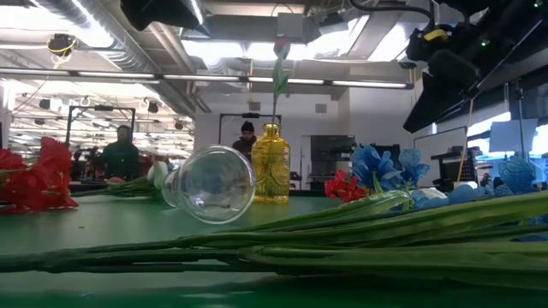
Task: Sort flowers into vase by color
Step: Adjust the transparent flower vase
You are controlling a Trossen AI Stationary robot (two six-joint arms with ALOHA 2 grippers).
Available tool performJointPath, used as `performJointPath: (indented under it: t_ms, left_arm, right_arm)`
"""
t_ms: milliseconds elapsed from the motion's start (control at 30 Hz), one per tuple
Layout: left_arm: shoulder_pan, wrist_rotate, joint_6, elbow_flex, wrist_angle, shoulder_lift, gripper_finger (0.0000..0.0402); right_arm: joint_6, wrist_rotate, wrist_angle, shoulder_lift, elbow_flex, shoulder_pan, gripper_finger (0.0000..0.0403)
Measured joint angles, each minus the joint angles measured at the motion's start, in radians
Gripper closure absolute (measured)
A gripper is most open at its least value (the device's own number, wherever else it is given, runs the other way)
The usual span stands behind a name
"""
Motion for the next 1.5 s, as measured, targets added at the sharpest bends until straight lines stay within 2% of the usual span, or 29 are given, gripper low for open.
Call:
performJointPath:
  t_ms: [200, 400, 533, 667, 767, 967, 1100, 1333, 1500]
  left_arm:
    - [-0.009, -0.026, -0.050, -0.085, 0.067, 0.000, 0.0184]
    - [-0.009, -0.015, -0.095, -0.252, 0.364, 0.000, 0.0184]
    - [-0.005, -0.013, -0.123, -0.312, 0.509, 0.000, 0.0184]
    - [0.035, -0.009, -0.338, -0.317, 0.483, 0.000, 0.0184]
    - [0.060, 0.031, -0.501, -0.317, 0.417, 0.000, 0.0184]
    - [0.052, 0.052, -0.700, -0.317, 0.257, 0.000, 0.0184]
    - [0.032, 0.027, -0.833, -0.317, 0.161, 0.001, 0.0184]
    - [0.066, 0.051, -0.947, -0.317, 0.130, 0.007, 0.0184]
    - [0.108, 0.099, -0.967, -0.317, 0.144, 0.044, 0.0184]
  right_arm:
    - [-0.019, 0.000, 0.041, 0.000, 0.000, 0.000, 0.0130]
    - [-0.024, 0.000, 0.046, 0.000, 0.000, 0.000, 0.0130]
    - [-0.024, 0.000, 0.046, 0.000, 0.000, 0.000, 0.0130]
    - [-0.024, 0.000, 0.046, 0.000, 0.000, 0.000, 0.0130]
    - [-0.024, 0.001, 0.055, 0.000, 0.000, 0.000, 0.0130]
    - [-0.057, -0.002, 0.101, 0.000, 0.000, 0.000, 0.0130]
    - [-0.070, -0.033, 0.161, 0.000, 0.000, 0.000, 0.0130]
    - [-0.156, -0.208, 0.408, 0.000, 0.000, 0.002, 0.0130]
    - [-0.201, -0.260, 0.512, 0.018, 0.000, 0.002, 0.0130]
